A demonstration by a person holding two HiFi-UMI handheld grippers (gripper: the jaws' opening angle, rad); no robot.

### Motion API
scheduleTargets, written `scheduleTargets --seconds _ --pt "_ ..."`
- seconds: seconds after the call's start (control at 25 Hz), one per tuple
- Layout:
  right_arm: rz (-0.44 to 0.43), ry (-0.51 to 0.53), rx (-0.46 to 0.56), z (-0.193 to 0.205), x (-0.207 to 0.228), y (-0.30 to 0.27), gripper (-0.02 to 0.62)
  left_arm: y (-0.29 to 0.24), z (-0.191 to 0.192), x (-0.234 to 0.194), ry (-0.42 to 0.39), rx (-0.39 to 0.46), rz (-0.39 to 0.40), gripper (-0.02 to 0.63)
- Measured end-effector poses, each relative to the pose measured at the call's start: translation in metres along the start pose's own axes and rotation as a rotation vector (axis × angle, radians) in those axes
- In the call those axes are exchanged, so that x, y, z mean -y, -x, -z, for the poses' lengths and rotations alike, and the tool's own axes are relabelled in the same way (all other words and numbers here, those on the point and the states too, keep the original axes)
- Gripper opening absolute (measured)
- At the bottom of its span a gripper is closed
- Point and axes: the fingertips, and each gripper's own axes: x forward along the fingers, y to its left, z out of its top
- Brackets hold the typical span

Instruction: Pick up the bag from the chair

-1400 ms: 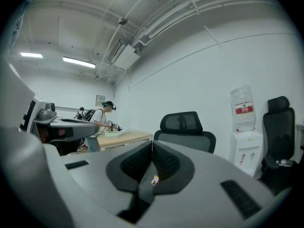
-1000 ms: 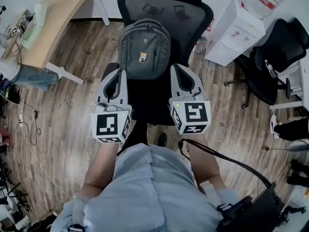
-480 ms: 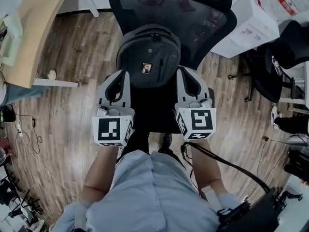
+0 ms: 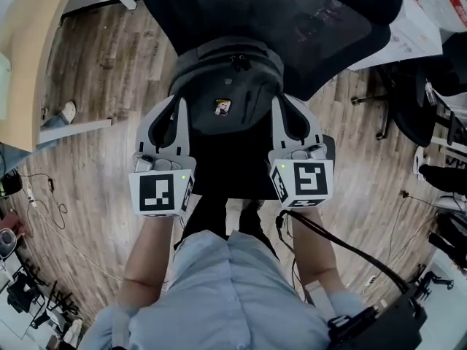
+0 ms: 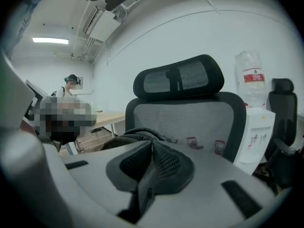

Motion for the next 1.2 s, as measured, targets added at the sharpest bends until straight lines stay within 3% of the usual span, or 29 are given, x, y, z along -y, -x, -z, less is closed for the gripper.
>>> scheduleTargets --seconds 0.12,0.16,0.24,0.4,0.56,0.88,1.12,1.2 --pt "-0.016 -0.012 -0.023 0.008 0.004 -0.014 0.036 -0.016 0.005 -0.002 -0.019 -0.019 0.023 0.012" --pt "-0.028 -0.012 -0.029 0.011 0.004 -0.017 0.069 -0.020 0.007 0.000 -0.022 -0.021 0.039 0.104" --pt "-0.045 0.001 -0.028 0.018 0.003 -0.024 0.154 -0.028 0.012 0.004 -0.021 -0.020 0.071 0.225" --pt "-0.046 0.035 -0.028 0.035 0.004 -0.043 0.280 -0.044 0.030 0.006 0.040 -0.029 0.122 0.348" --pt "-0.061 0.052 -0.068 0.046 0.011 -0.057 0.345 -0.059 0.042 0.003 0.012 -0.044 0.185 0.409" --pt "-0.115 0.098 -0.121 0.059 0.022 -0.082 0.368 -0.089 0.049 0.014 -0.009 -0.098 0.293 0.422" --pt "-0.115 0.114 -0.126 0.066 0.033 -0.091 0.371 -0.102 0.046 0.016 -0.046 -0.087 0.287 0.419" --pt "-0.114 0.121 -0.127 0.067 0.032 -0.096 0.371 -0.104 0.049 0.013 -0.074 -0.107 0.268 0.384"
